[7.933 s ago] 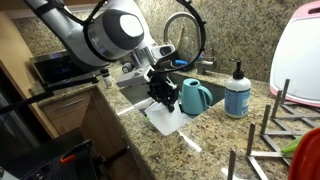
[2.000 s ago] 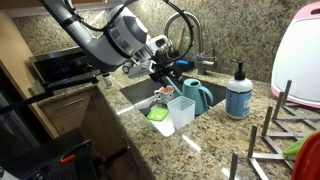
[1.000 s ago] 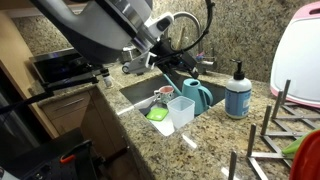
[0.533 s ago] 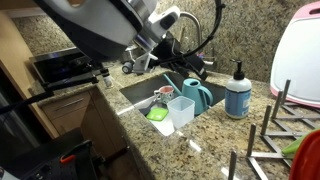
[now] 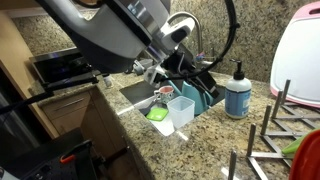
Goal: Put the empty container in the sink, push the soap bottle to the wall and bring the dish reck closer to the sink
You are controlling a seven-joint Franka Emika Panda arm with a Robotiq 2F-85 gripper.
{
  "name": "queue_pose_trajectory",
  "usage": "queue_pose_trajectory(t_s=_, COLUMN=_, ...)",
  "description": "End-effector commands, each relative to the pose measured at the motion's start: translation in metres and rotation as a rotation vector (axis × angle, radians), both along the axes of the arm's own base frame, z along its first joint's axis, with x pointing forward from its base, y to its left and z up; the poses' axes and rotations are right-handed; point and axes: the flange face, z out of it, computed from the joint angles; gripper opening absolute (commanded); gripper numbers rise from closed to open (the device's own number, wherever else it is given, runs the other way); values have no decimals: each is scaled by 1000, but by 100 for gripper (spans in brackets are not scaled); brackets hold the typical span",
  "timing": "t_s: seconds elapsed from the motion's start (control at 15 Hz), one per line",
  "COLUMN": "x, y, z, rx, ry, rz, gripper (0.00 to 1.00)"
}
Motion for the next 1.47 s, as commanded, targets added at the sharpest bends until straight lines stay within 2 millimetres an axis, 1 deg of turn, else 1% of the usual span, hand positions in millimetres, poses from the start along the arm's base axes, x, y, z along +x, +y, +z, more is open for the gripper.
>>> queue_pose_trajectory(t_s=0.0, x=12, y=-9, z=-12, rx=-13, ry=3, rz=-36, gripper=37)
queue_pose_trajectory(t_s=0.27, x=20, y=-15, z=-11, rx=-18, ry=-12, rz=-51, gripper=6)
queue_pose_trajectory(t_s=0.4, x=24, y=-17, z=-9, rx=-20, ry=-20, rz=-56, gripper=1)
queue_pose_trajectory(t_s=0.8, x=35, y=-22, z=-7, rx=-16, ry=-43, rz=-85, gripper=2)
queue_pose_trajectory(t_s=1.07, x=44, y=-32, z=-4, rx=-9, ry=-65, rz=-122, gripper=1)
queue_pose_trajectory(t_s=1.4, x=51, y=-34, z=-7, rx=-15, ry=-70, rz=-134, gripper=1)
